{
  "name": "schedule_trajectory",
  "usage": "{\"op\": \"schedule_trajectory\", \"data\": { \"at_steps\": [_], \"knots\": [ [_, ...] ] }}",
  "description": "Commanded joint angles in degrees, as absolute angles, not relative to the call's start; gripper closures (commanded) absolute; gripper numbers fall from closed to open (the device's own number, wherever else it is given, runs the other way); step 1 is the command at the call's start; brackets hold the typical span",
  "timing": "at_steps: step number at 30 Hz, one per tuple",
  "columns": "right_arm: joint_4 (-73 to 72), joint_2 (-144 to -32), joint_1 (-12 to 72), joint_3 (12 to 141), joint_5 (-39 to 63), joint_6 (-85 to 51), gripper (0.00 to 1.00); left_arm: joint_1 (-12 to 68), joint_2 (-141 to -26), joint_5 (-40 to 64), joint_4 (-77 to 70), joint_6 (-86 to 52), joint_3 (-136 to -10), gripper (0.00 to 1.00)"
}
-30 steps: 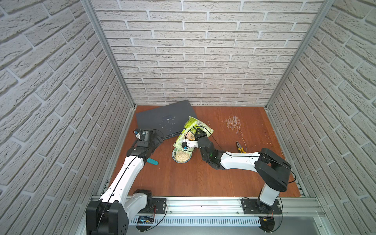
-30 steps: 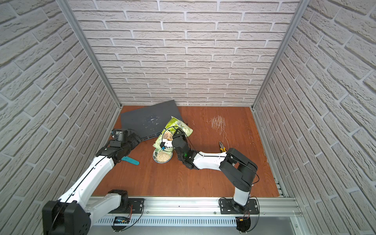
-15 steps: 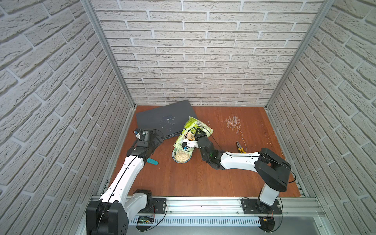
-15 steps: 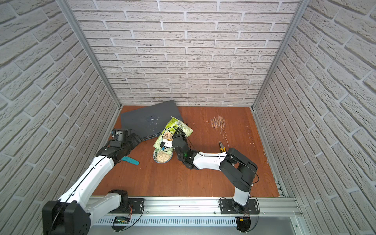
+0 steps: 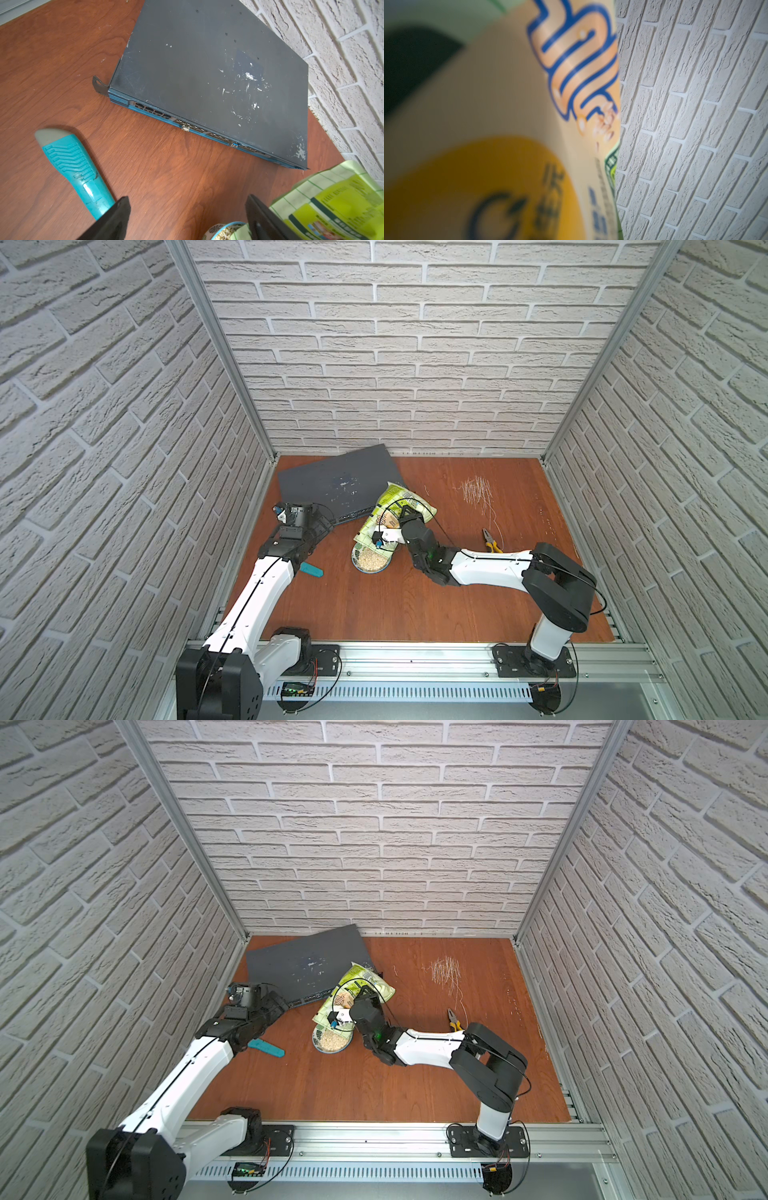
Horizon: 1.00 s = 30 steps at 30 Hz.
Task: Pour the oats into the breakfast bowl
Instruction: Pour the oats into the bowl.
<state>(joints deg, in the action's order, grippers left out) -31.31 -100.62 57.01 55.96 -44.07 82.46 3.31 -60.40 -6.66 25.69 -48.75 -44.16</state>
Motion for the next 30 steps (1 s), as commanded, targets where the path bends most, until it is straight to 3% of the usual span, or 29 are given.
{"op": "schedule_trajectory", "data": {
  "at_steps": [1, 12, 30],
  "knots": [
    [-37.51, -94.91, 56.42, 58.86, -45.69, 77.27, 0.96, 2.90, -60.27, -8.14, 26.26, -47.26, -46.14, 0.11],
    [-31.56, -93.32, 55.42, 59.74, -45.68, 70.16, 0.97, 2.90, -60.12, -8.17, 26.54, -47.09, -46.33, 0.12],
    [-9.30, -91.31, 51.60, 64.24, -42.24, 51.77, 0.96, 2.89, -58.58, -5.70, 25.27, -43.11, -47.54, 0.11]
  ]
}}
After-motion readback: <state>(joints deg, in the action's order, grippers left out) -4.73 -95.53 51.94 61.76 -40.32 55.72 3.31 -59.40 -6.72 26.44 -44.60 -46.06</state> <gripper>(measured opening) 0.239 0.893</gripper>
